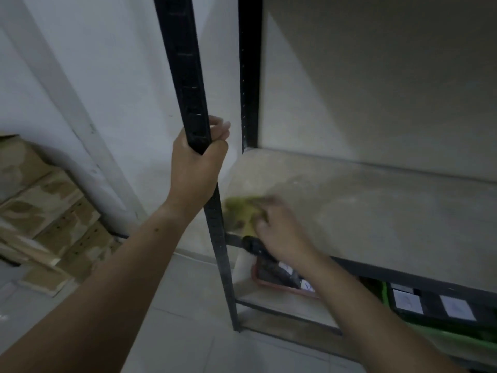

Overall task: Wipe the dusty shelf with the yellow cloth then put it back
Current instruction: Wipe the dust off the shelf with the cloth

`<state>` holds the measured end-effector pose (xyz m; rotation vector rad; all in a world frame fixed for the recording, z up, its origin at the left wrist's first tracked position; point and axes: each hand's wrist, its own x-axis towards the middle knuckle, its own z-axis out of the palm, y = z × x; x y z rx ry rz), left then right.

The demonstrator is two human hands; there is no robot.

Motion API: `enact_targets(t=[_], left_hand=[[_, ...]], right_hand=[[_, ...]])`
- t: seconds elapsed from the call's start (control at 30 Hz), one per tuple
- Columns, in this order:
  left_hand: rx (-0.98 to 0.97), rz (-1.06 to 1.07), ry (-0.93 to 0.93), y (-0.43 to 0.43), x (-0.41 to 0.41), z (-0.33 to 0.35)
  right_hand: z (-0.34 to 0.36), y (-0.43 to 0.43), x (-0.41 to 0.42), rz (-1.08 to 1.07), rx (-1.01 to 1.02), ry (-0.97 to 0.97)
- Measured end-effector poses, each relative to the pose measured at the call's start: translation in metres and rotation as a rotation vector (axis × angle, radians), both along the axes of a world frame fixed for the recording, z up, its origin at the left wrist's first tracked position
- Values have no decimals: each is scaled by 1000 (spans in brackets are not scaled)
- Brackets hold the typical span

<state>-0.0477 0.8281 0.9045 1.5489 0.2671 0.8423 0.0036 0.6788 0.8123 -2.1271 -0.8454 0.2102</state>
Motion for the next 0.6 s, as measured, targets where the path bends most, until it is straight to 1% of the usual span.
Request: enact_targets(t=[0.07,0.13,0.17,0.23,0.27,0.3,0.37,0.4,0.43,0.47,0.53,0.6], left_hand=[[-3,3,-6,0,1,0],[-4,4,-5,1,1,-2],[-2,4,-7,1,2,-3],[-8,1,-20,3,3,-5],[-12,-2,-27,4,4,-5],[-12,-5,-31,4,4,-6],[-13,-20,-33,6,5,-7],[-17,-33,-35,6,5,-8],[-20,-43,-38,7,5,-8],[-21,-49,-41,7,5,-8],[-21,-50,-50,7,5,-8],[-20,-56,-62,7,5,-8]], right_hand=[[3,-13,28,-172,-31,-115],[1,-14,36,-257,-139,-161],[-2,-10,31,-241,-191,-186],[-11,6,10,-87,-247,-231],[-15,15,-3,17,-225,-198],[-16,21,-15,100,-185,-111],[-12,24,-23,186,-93,88],[-4,19,-17,194,-58,141],[3,11,-5,173,-42,130],[10,-1,10,117,-31,72],[20,-28,44,-76,-38,-83],[22,-59,82,-277,-101,-210]])
